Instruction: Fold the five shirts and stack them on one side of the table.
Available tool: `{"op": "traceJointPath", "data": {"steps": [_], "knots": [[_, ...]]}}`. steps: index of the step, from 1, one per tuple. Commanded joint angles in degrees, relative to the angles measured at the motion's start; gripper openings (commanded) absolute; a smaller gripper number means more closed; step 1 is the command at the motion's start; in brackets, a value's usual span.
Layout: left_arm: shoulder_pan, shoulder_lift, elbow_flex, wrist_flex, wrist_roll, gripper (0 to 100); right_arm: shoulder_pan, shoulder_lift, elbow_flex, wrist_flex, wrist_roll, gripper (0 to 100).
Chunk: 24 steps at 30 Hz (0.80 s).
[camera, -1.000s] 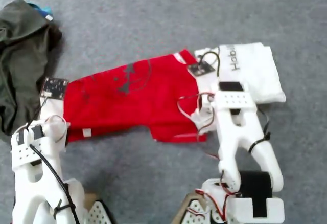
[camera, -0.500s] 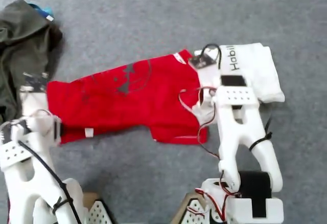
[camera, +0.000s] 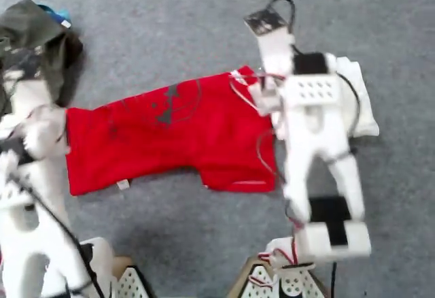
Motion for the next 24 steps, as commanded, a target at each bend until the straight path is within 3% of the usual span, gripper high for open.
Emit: {"op": "traceJointPath", "data": {"steps": [1,12,20,24], "knots": [[3.6,10.3,-3.5,-5.3,5.3,3,-3.5,12.0,-16.9,1.8,-4.0,1.5],[2.5,47.2,-20.4,-10.7,6.2,3,-4.0,54.9,-62.7,8.2,-5.1,1.5],[-6.3,67.7,-37.1,-1.0,6.8,3,-1.8,74.6,-90.4,16.0,-4.8,1.5],[-9.6,71.2,-44.4,2.8,8.3,3,-0.4,75.9,-90.0,16.6,-4.7,1.5]]}}
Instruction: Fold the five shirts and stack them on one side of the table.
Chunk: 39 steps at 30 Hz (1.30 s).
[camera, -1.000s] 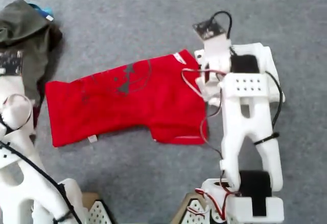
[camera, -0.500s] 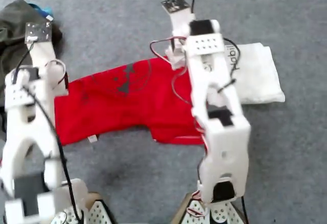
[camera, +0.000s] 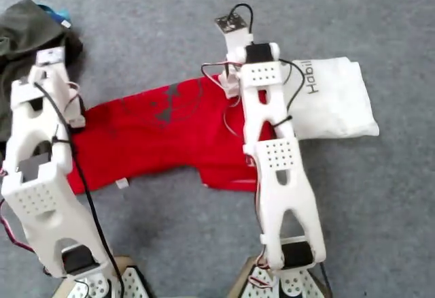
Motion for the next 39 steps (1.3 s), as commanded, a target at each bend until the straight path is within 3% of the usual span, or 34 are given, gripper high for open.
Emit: {"op": "traceJointPath", "data": {"steps": [1,10,18,26,31,35,39], "knots": [[-4.0,1.6,-7.1,2.7,1.3,3,2.8,0.3,-2.2,0.5,0.0,1.5],[1.8,0.3,-14.0,11.3,1.3,3,2.5,-8.0,-2.6,4.1,-0.2,1.5],[3.7,-11.7,-14.5,13.4,1.3,3,1.9,-20.9,-2.4,3.1,-1.7,1.5],[3.4,-6.9,-3.3,2.3,1.8,3,1.5,-13.8,10.1,-8.4,-1.9,1.5],[3.1,-3.6,0.2,-2.4,1.8,3,3.2,-7.9,9.8,-14.9,-1.9,1.5],[3.2,-2.4,1.2,-3.6,1.8,3,3.7,-6.0,5.6,-15.1,-1.9,1.5],[3.2,-2.6,1.5,-3.4,1.8,3,3.4,-5.9,-1.0,-9.0,-1.6,1.5]]}}
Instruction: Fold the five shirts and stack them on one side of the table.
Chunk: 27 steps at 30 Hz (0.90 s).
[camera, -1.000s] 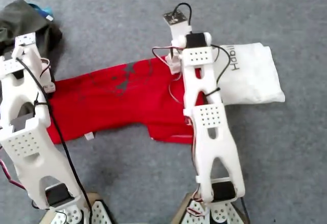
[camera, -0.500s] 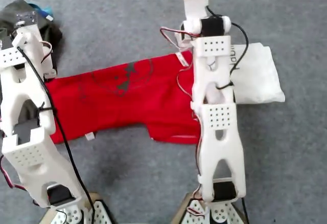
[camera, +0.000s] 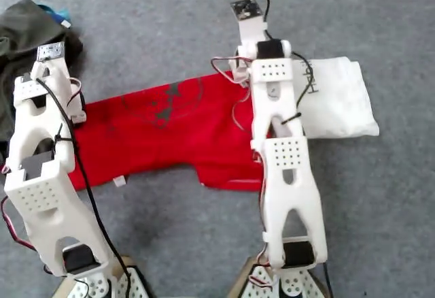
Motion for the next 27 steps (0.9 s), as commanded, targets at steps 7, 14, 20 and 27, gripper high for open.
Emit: {"op": "traceJointPath", "data": {"steps": [7,14,20,27], "knots": [[0.0,-9.6,1.9,1.2,0.3,3,0.9,-5.8,-8.0,15.0,-0.1,1.5],[0.0,-28.0,12.3,0.9,0.1,3,-0.2,-22.7,1.8,16.5,4.6,1.5],[0.0,-42.7,24.8,0.7,-0.4,3,-2.7,-46.1,32.4,16.4,14.2,1.5],[0.1,-47.3,40.0,-9.3,-8.0,3,-5.4,-70.3,69.1,16.1,29.3,1.5]]}}
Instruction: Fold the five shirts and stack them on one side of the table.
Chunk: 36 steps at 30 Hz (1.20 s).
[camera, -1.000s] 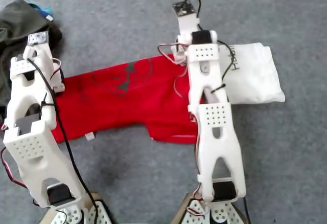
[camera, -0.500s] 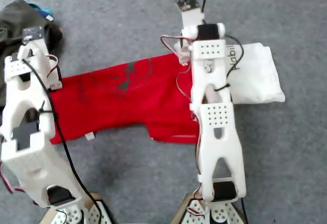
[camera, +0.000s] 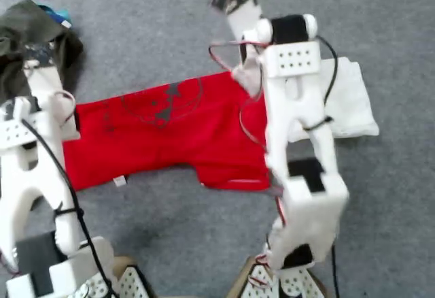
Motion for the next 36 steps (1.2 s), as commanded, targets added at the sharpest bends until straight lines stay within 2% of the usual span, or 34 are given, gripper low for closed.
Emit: {"op": "traceJointPath", "data": {"steps": [1,5,9,16,19,28,32,36], "knots": [[0.1,-2.0,6.9,-8.4,-1.9,3,-1.8,-14.5,18.6,-0.3,6.2,1.5],[0.5,-0.4,14.2,-17.1,-2.2,3,-2.7,-25.0,35.1,-4.2,7.8,1.5],[0.5,2.0,16.7,-21.9,-2.3,3,-3.1,-32.5,51.2,-12.0,7.9,1.5],[0.6,11.6,15.8,-25.1,-2.0,3,-2.8,-34.2,73.4,-32.4,7.6,1.5],[0.3,12.9,12.8,-22.0,-2.1,3,-2.8,-34.2,79.3,-36.7,7.6,1.5],[0.1,13.0,12.3,-20.9,-2.0,3,-2.6,-34.7,81.6,-36.9,7.8,1.5],[0.1,13.0,12.3,-20.7,-1.9,3,-2.6,-34.7,72.8,-28.2,7.8,1.5],[0.1,13.0,12.3,-20.7,-1.8,3,-2.9,-34.2,64.1,-27.1,7.6,1.5]]}}
